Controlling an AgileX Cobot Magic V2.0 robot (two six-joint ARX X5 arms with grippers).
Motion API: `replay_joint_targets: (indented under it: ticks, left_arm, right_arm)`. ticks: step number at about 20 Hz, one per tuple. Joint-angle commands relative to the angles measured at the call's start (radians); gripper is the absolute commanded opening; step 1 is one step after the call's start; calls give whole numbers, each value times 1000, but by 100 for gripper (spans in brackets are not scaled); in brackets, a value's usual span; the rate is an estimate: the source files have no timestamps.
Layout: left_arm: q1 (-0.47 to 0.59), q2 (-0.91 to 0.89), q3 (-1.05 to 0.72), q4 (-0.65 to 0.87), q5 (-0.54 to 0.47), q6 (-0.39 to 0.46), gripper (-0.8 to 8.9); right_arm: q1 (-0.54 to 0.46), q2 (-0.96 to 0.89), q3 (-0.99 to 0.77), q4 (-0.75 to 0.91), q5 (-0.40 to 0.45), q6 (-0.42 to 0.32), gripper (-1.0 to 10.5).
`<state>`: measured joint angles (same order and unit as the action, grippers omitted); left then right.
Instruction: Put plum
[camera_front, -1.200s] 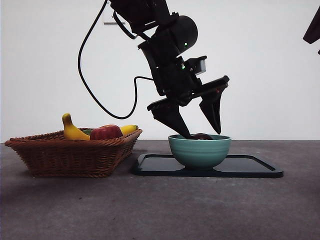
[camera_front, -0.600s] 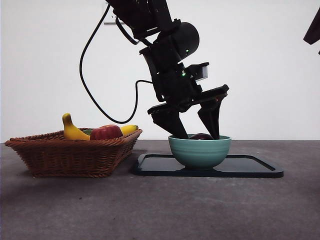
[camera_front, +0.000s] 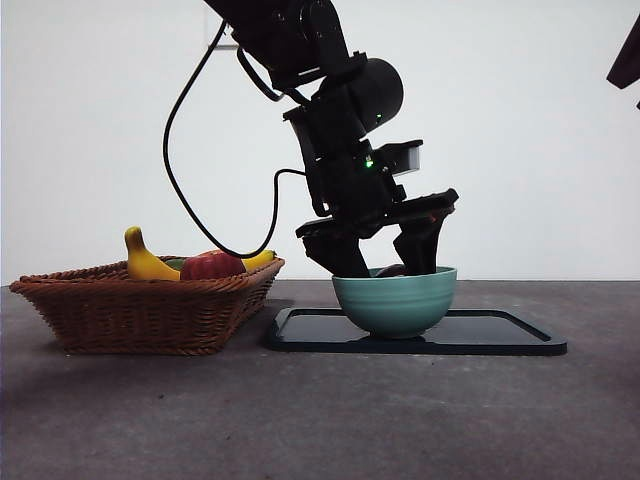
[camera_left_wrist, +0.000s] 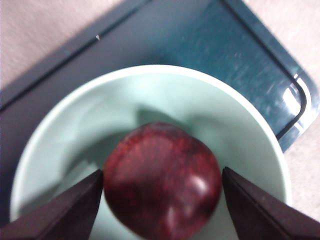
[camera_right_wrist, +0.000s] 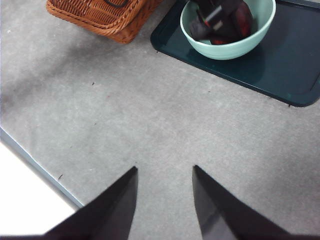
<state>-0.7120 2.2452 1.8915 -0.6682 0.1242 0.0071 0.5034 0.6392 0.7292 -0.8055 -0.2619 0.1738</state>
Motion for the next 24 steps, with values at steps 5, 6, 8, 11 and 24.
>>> replay_joint_targets:
  ticks: [5, 6, 8, 11, 24]
  left_arm:
    - [-14, 31, 36, -11, -5, 8, 207]
    - [-13, 31, 55, -40, -5, 9, 207]
    - [-8, 31, 124, -113, -5, 16, 207]
    - [-2, 11, 274, -203, -5, 15, 207]
    - [189, -485, 341, -505, -5, 55, 207]
  right_arm:
    - [7, 6, 6, 4, 0, 10, 176]
    - [7, 6, 6, 4, 1, 10, 176]
    - [7, 6, 6, 4, 1, 10, 176]
    - [7, 4, 6, 3, 1, 10, 176]
    - [7, 3, 6, 4, 1, 1, 176]
